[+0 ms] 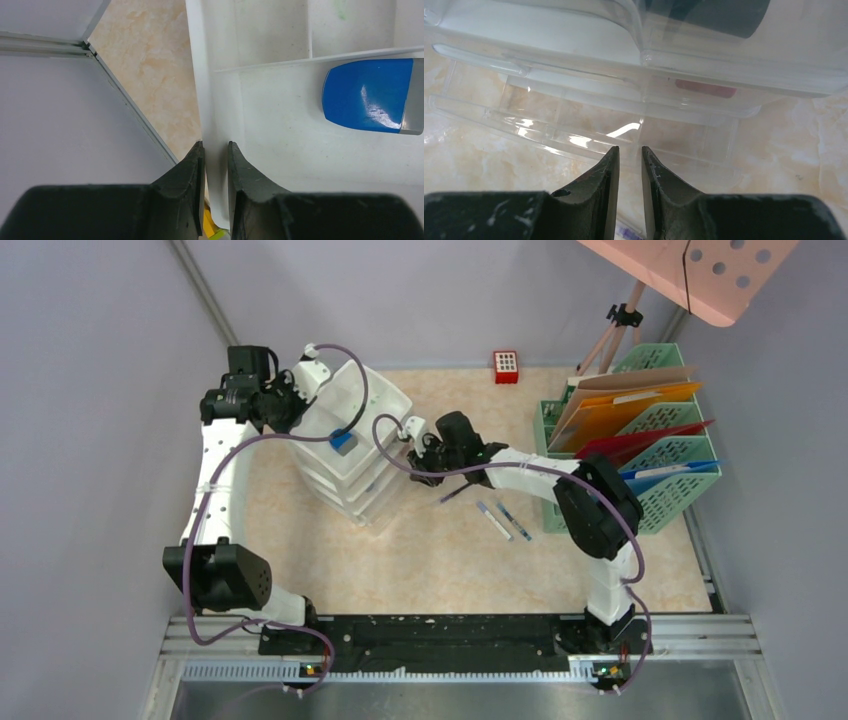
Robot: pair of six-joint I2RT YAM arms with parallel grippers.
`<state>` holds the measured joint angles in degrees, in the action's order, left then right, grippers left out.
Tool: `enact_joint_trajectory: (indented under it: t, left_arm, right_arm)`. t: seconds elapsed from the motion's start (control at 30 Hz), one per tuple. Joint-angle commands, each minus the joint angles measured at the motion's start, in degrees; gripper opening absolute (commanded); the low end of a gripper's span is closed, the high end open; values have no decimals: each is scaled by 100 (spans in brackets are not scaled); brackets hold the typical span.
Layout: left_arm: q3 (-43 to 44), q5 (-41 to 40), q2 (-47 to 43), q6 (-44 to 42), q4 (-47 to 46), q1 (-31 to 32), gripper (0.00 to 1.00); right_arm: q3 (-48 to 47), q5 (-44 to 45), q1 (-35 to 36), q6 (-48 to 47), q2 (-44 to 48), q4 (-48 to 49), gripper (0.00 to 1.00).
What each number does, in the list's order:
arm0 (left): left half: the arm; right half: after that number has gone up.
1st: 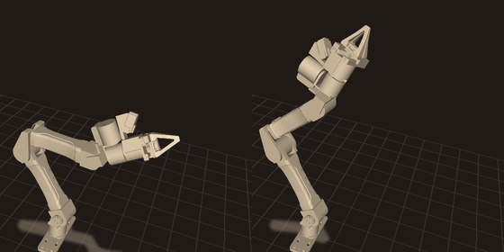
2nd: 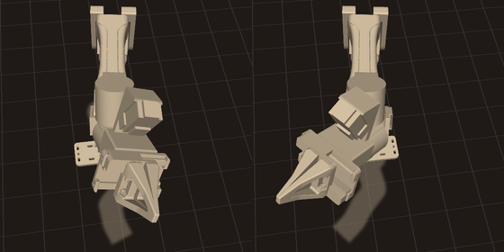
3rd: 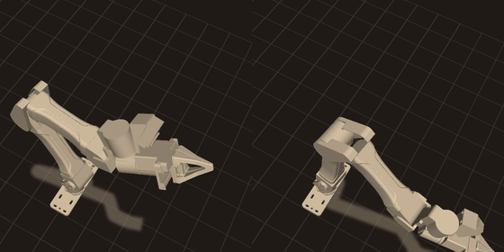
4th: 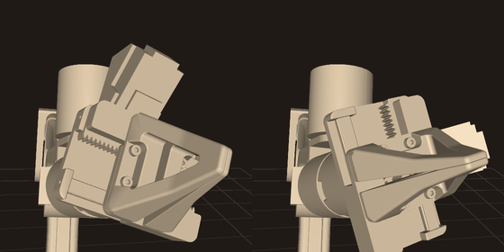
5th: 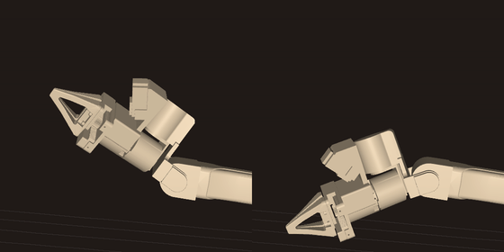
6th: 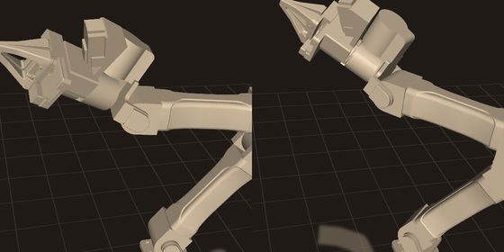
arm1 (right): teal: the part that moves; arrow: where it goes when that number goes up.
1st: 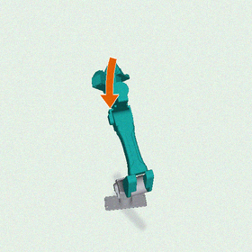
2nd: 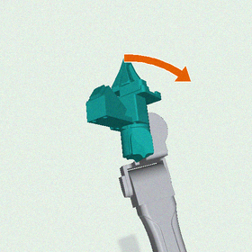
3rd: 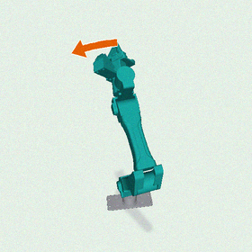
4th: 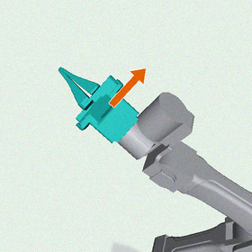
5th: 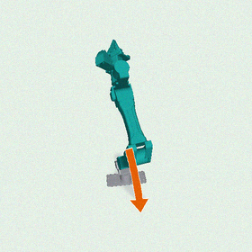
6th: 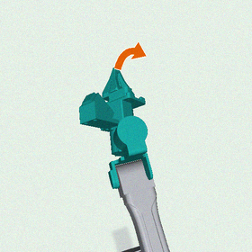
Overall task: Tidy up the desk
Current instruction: Open the drawer in the storage box.
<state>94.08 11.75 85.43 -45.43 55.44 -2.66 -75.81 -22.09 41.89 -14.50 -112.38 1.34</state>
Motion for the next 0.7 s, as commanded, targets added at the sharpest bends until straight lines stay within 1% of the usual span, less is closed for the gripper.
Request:
enact_joint_trajectory:
  t: [0.0,0.3,0.43,0.67]
  left_arm:
    - [107,-484,151,-498,-81,-30,0]
    - [101,-621,191,-668,-144,-31,0]
    - [119,-591,187,-667,-145,-32,0]
    - [110,-517,158,-656,-99,-29,0]
  right_arm:
    - [97,36,86,-139,334,-631,22]
    - [250,-19,91,-243,667,-967,22]
    - [289,-93,92,-240,795,-933,22]
    - [228,-348,130,-146,947,-648,32]
